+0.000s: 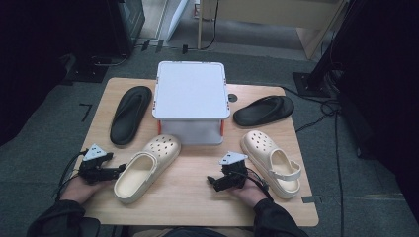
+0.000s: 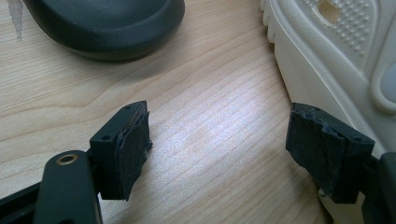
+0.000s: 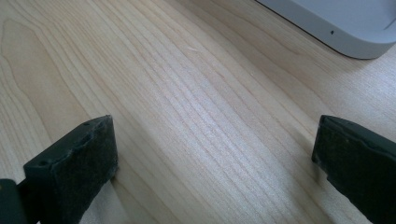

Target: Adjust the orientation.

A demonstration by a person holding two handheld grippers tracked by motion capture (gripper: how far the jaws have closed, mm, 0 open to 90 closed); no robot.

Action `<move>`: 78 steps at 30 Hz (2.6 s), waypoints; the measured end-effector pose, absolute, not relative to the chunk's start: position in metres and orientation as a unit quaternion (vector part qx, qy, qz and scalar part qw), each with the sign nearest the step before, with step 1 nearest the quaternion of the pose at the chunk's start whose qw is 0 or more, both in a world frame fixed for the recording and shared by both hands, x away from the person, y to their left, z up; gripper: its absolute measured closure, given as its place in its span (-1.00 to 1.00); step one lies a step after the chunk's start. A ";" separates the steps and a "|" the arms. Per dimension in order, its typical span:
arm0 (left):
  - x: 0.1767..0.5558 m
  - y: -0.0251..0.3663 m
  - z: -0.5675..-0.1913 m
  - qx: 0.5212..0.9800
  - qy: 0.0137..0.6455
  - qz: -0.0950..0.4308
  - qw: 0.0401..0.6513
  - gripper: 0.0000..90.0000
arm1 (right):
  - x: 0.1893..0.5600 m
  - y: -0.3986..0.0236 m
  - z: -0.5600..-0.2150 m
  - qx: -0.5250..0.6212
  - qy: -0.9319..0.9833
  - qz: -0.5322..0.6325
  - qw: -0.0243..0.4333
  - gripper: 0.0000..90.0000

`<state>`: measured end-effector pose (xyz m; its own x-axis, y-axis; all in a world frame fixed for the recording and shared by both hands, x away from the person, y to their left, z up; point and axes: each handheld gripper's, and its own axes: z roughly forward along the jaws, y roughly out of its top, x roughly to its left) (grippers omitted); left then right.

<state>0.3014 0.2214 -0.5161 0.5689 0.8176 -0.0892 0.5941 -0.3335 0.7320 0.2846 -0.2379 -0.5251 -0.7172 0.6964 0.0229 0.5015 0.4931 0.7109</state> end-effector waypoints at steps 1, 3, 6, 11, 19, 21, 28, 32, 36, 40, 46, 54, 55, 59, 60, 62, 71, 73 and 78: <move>0.301 0.221 -0.516 0.803 0.440 0.149 0.374 -0.51 | 0.285 -0.238 -0.525 0.351 0.853 0.361 0.135 -1.00; 0.301 0.221 -0.516 0.803 0.440 0.149 0.374 -0.51 | 0.285 -0.238 -0.525 0.351 0.853 0.361 0.135 -1.00; 0.301 0.221 -0.516 0.803 0.439 0.149 0.374 -0.52 | 0.285 -0.238 -0.525 0.351 0.853 0.361 0.135 -1.00; 0.301 0.221 -0.516 0.803 0.440 0.149 0.374 -0.52 | 0.285 -0.238 -0.525 0.351 0.853 0.361 0.135 -1.00; 0.302 0.223 -0.516 0.802 0.440 0.142 0.379 -0.51 | 0.284 -0.237 -0.525 0.353 0.852 0.361 0.136 -0.98; 0.304 0.225 -0.515 0.796 0.447 0.131 0.386 -0.45 | 0.284 -0.238 -0.525 0.352 0.852 0.363 0.136 -0.97; 0.309 0.231 -0.492 0.791 0.451 0.138 0.391 -0.37 | 0.281 -0.239 -0.521 0.348 0.852 0.369 0.127 -0.65; 0.309 0.226 -0.471 0.814 0.405 0.132 0.394 -0.36 | 0.280 -0.236 -0.517 0.337 0.859 0.368 0.110 -0.54; 0.307 0.217 -0.451 0.829 0.361 0.114 0.412 -0.37 | 0.278 -0.233 -0.517 0.329 0.865 0.363 0.112 -0.54; 0.303 0.206 -0.442 0.844 0.327 0.092 0.415 -0.38 | 0.279 -0.235 -0.515 0.331 0.863 0.365 0.115 -0.54; 0.311 0.192 -0.454 0.857 0.316 0.062 0.403 -0.24 | 0.281 -0.238 -0.510 0.339 0.852 0.379 0.122 -0.52; 0.316 0.169 -0.465 0.870 0.292 0.068 0.390 0.16 | 0.281 -0.240 -0.507 0.346 0.844 0.389 0.129 -0.51; 0.316 0.167 -0.465 0.871 0.294 0.077 0.387 0.19 | 0.281 -0.241 -0.507 0.347 0.843 0.390 0.128 -0.51; 0.314 0.165 -0.464 0.869 0.295 0.100 0.384 0.36 | 0.281 -0.242 -0.506 0.346 0.842 0.392 0.131 -0.50; 0.313 0.164 -0.464 0.869 0.295 0.107 0.383 0.38 | 0.281 -0.242 -0.506 0.347 0.842 0.392 0.131 -0.49; 0.311 0.164 -0.464 0.868 0.294 0.118 0.383 0.46 | 0.281 -0.242 -0.506 0.348 0.841 0.392 0.131 -0.49; 0.311 0.173 -0.460 0.844 0.328 0.136 0.403 0.67 | 0.281 -0.241 -0.506 0.346 0.843 0.390 0.133 -0.48; 0.312 0.172 -0.455 0.838 0.336 0.135 0.409 0.67 | 0.282 -0.242 -0.506 0.346 0.843 0.389 0.133 -0.48; 0.313 0.160 -0.443 0.827 0.337 0.149 0.425 0.69 | 0.282 -0.242 -0.505 0.348 0.841 0.393 0.133 -0.47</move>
<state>0.3128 0.1603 -0.4425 0.7281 0.6842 -0.0410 0.4315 -0.4110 0.8030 0.2815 -0.2423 -0.5054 -0.7230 0.6891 0.0498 0.4800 0.4491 0.7536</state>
